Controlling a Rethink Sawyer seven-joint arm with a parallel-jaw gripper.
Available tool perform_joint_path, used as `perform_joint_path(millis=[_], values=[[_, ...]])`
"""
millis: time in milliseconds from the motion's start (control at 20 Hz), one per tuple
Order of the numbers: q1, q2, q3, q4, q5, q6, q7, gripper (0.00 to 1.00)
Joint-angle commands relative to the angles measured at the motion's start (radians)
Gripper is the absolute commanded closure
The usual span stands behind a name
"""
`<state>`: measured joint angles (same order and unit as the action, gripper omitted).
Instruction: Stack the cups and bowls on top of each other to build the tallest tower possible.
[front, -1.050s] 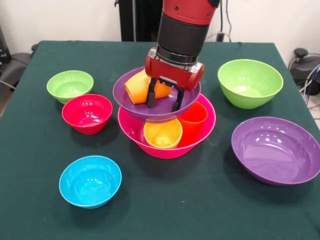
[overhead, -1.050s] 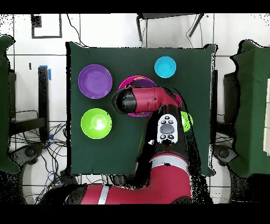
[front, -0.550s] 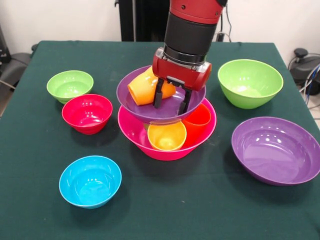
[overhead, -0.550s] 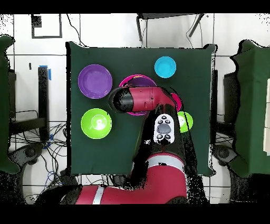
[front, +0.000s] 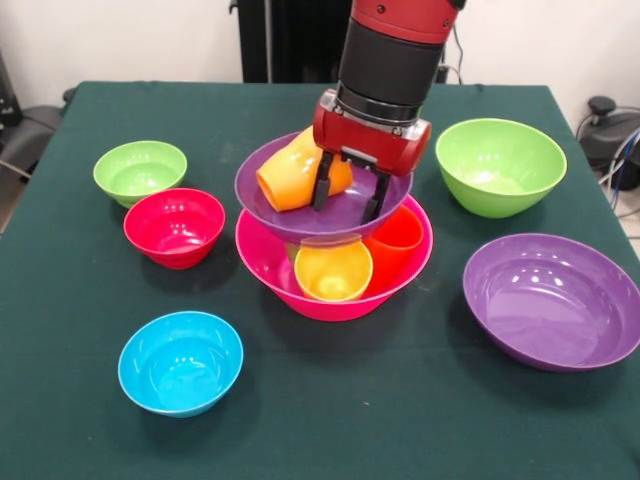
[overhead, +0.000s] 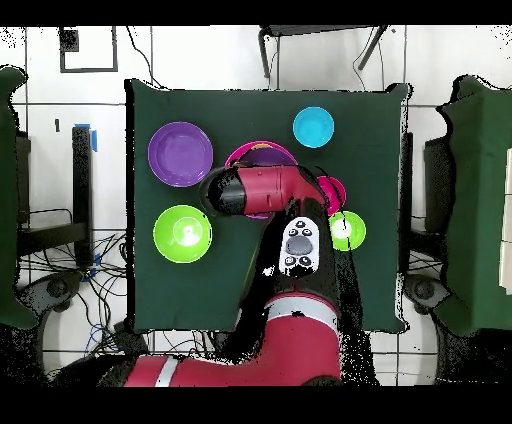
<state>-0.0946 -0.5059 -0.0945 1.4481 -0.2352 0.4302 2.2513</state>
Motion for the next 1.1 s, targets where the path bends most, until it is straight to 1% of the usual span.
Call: perform_joint_path(millis=[50, 150, 250, 600, 750, 950, 1000, 1100], values=[[0.067, 0.031, -0.008, 0.013, -0.004, 0.083, 0.087, 0.00], [0.080, 0.024, -0.029, 0.011, -0.004, 0.104, 0.084, 0.00], [0.076, 0.016, -0.034, 0.009, -0.001, 0.121, 0.064, 0.00], [0.051, 0.006, -0.012, -0.037, 0.020, 0.198, 0.008, 0.00], [0.048, -0.001, 0.000, -0.041, 0.022, 0.214, 0.000, 0.00], [0.054, -0.005, -0.009, -0.035, 0.011, 0.215, 0.004, 0.00], [0.060, -0.004, -0.021, -0.041, 0.002, 0.221, 0.005, 0.00], [0.071, -0.013, -0.039, -0.023, -0.013, 0.223, 0.008, 0.00]])
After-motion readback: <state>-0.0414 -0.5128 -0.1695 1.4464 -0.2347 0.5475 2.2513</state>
